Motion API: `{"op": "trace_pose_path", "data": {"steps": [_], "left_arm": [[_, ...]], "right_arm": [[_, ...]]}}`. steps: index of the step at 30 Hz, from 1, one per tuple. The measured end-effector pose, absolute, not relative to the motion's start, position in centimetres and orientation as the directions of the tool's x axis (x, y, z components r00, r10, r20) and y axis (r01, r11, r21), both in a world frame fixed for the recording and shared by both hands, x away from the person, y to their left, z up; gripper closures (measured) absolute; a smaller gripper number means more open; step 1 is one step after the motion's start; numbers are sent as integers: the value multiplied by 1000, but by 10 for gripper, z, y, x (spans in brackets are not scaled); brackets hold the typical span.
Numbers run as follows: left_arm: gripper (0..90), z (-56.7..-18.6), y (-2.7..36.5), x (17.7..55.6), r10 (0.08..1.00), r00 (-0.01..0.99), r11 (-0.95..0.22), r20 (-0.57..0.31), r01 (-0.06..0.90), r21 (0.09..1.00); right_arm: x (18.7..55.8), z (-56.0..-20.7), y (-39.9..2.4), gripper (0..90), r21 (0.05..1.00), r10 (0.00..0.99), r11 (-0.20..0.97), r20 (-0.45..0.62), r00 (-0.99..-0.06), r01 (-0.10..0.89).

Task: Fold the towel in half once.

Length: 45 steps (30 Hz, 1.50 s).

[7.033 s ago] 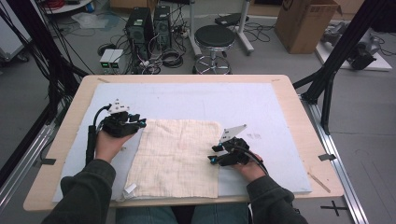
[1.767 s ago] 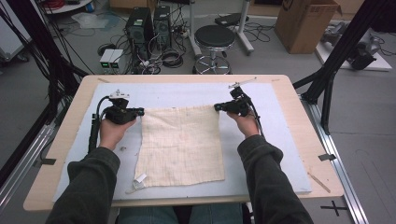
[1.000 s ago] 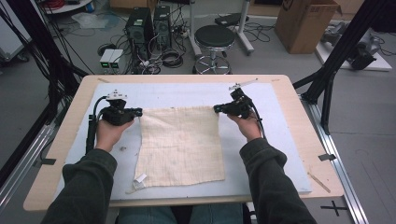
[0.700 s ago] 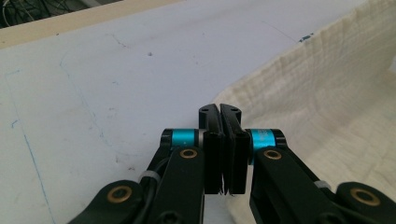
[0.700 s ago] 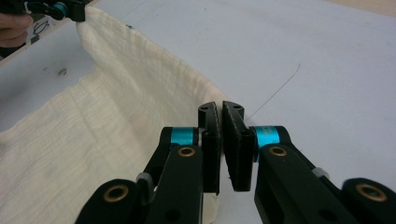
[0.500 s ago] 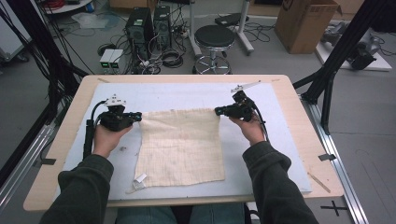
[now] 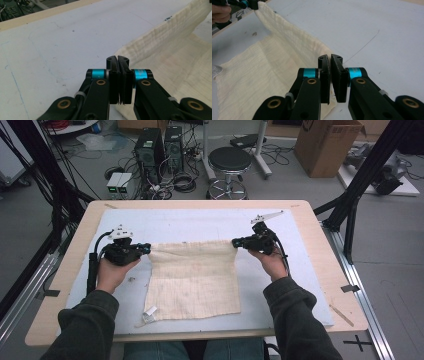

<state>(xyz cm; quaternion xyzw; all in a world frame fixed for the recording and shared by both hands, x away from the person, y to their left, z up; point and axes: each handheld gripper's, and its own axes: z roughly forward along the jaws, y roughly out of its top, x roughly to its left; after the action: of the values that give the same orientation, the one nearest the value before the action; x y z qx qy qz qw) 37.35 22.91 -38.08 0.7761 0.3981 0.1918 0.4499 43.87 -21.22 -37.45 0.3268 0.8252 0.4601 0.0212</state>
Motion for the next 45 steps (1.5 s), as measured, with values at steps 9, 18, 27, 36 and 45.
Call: {"op": "trace_pose_path", "data": {"steps": [9,18,27,36,45], "left_arm": [[876,-379,228,362,782,621,-290,-45,428,856],[876,-376,225,351,769,638,-309,-28,410,858],[876,-383,229,342,771,636,-305,-33,413,858],[876,-385,229,333,762,647,-313,-25,401,861],[875,-389,228,322,752,659,-313,-24,389,867]], "right_arm": [[429,-373,-213,857,784,542,363,262,-798,504],[417,-373,-215,857,791,526,356,270,-806,498],[408,-370,-214,856,804,506,365,252,-825,469],[401,-379,-219,856,800,504,362,264,-823,478],[390,-384,-220,856,802,493,370,259,-831,469]]}}
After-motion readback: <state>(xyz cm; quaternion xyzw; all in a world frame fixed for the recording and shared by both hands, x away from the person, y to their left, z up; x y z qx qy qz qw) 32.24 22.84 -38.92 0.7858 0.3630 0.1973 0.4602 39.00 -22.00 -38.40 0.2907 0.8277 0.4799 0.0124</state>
